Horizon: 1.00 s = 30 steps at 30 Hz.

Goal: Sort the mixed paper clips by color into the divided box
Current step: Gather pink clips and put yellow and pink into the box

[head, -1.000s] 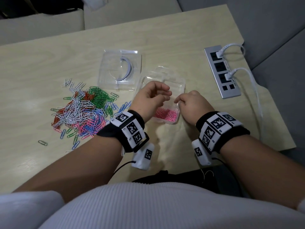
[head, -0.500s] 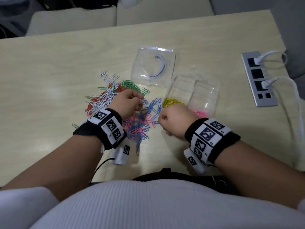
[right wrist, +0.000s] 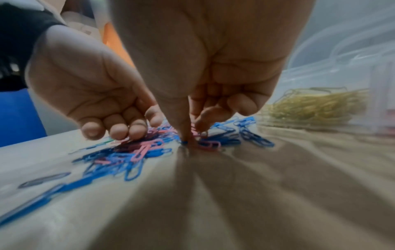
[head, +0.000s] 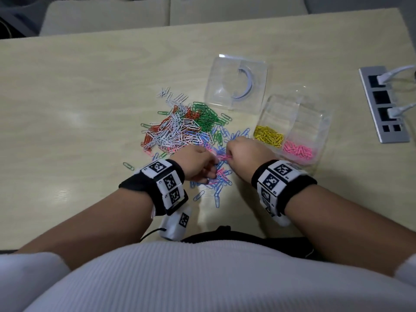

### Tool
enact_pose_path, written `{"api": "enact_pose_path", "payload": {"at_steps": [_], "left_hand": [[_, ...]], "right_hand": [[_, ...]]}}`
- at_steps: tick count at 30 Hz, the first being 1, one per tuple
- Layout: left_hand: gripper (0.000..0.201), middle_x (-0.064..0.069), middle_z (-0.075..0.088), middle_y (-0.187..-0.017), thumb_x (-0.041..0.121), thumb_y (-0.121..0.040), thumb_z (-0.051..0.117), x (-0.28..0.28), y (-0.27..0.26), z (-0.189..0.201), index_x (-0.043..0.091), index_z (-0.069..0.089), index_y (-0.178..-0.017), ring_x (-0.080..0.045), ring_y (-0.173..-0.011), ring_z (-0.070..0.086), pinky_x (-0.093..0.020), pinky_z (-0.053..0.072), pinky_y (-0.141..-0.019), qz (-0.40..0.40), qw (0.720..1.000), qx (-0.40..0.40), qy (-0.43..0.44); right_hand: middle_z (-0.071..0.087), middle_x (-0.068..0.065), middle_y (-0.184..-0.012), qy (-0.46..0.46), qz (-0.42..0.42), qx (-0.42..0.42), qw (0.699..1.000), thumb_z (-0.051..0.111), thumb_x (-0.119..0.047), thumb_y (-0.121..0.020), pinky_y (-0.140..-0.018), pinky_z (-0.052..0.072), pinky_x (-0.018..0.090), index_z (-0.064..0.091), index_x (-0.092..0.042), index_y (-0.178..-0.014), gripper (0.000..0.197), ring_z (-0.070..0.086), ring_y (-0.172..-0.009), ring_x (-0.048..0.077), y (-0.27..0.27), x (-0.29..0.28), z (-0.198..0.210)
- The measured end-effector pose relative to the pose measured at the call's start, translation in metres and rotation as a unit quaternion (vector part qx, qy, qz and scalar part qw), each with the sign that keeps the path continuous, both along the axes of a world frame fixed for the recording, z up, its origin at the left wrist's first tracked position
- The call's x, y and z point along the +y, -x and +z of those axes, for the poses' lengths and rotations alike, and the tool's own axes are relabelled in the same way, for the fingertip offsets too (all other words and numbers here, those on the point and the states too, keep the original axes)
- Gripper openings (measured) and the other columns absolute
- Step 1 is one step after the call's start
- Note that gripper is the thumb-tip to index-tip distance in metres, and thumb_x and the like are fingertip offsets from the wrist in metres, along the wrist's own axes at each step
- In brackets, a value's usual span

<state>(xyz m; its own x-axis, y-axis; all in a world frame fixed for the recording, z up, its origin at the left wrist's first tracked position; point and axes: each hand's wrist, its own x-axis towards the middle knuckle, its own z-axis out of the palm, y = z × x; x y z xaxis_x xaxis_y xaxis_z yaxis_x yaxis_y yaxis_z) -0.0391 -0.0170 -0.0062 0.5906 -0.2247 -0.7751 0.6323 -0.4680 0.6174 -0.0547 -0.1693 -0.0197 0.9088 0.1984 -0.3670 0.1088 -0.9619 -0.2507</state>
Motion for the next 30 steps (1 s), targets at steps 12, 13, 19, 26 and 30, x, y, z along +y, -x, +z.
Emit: {"api": "enact_pose_path", "payload": {"at_steps": [12, 13, 19, 26, 30], "left_hand": [[0.027, -0.006, 0.063, -0.072, 0.027, -0.099, 0.045, 0.000, -0.006, 0.001, 0.011, 0.062, -0.086, -0.016, -0.062, 0.064, -0.034, 0.058, -0.074, 0.111, 0.982, 0.082, 0.125], [0.026, -0.004, 0.064, -0.069, 0.025, -0.099, 0.045, 0.001, -0.007, 0.001, 0.011, 0.062, -0.085, -0.014, -0.059, 0.064, -0.031, 0.058, -0.071, 0.112, 0.982, 0.087, 0.128], [0.034, 0.001, 0.063, -0.063, 0.024, -0.101, 0.038, 0.010, -0.009, -0.002, 0.012, 0.061, -0.080, -0.005, -0.050, 0.059, -0.018, 0.052, -0.051, 0.073, 0.991, 0.090, 0.062], [0.028, -0.002, 0.059, -0.066, 0.019, -0.099, 0.042, 0.014, -0.007, -0.002, 0.010, 0.061, -0.080, -0.008, -0.049, 0.057, -0.019, 0.050, -0.048, 0.052, 0.995, 0.071, 0.045], [0.026, -0.002, 0.061, -0.065, 0.018, -0.098, 0.044, 0.014, -0.008, -0.002, 0.009, 0.062, -0.082, -0.008, -0.052, 0.058, -0.020, 0.052, -0.052, 0.061, 0.995, 0.072, 0.043]], "right_hand": [[0.063, -0.010, -0.081, -0.142, -0.047, 0.028, 0.988, 0.067, -0.032, -0.080, -0.068, 0.042, 0.024, 0.069, -0.030, -0.089, 0.010, 0.059, -0.080, 0.012, -0.002, 0.018, 0.033], [0.064, -0.010, -0.081, -0.161, -0.064, 0.028, 0.985, 0.068, -0.033, -0.080, -0.068, 0.042, 0.024, 0.069, -0.029, -0.090, 0.010, 0.059, -0.079, 0.010, -0.002, 0.017, 0.034], [0.066, 0.001, -0.091, -0.004, -0.088, 0.056, 0.995, 0.055, -0.015, -0.086, -0.077, 0.049, 0.028, 0.063, -0.017, -0.091, 0.010, 0.060, -0.091, 0.022, -0.004, -0.010, 0.018], [0.060, 0.006, -0.090, 0.043, -0.055, 0.026, 0.997, 0.053, -0.015, -0.088, -0.075, 0.050, 0.033, 0.062, -0.016, -0.095, 0.012, 0.058, -0.088, 0.025, 0.005, -0.007, -0.005], [0.058, 0.004, -0.085, 0.051, -0.038, 0.027, 0.998, 0.052, -0.019, -0.087, -0.068, 0.045, 0.030, 0.062, -0.016, -0.094, 0.013, 0.056, -0.082, 0.024, 0.004, -0.007, -0.004]]}}
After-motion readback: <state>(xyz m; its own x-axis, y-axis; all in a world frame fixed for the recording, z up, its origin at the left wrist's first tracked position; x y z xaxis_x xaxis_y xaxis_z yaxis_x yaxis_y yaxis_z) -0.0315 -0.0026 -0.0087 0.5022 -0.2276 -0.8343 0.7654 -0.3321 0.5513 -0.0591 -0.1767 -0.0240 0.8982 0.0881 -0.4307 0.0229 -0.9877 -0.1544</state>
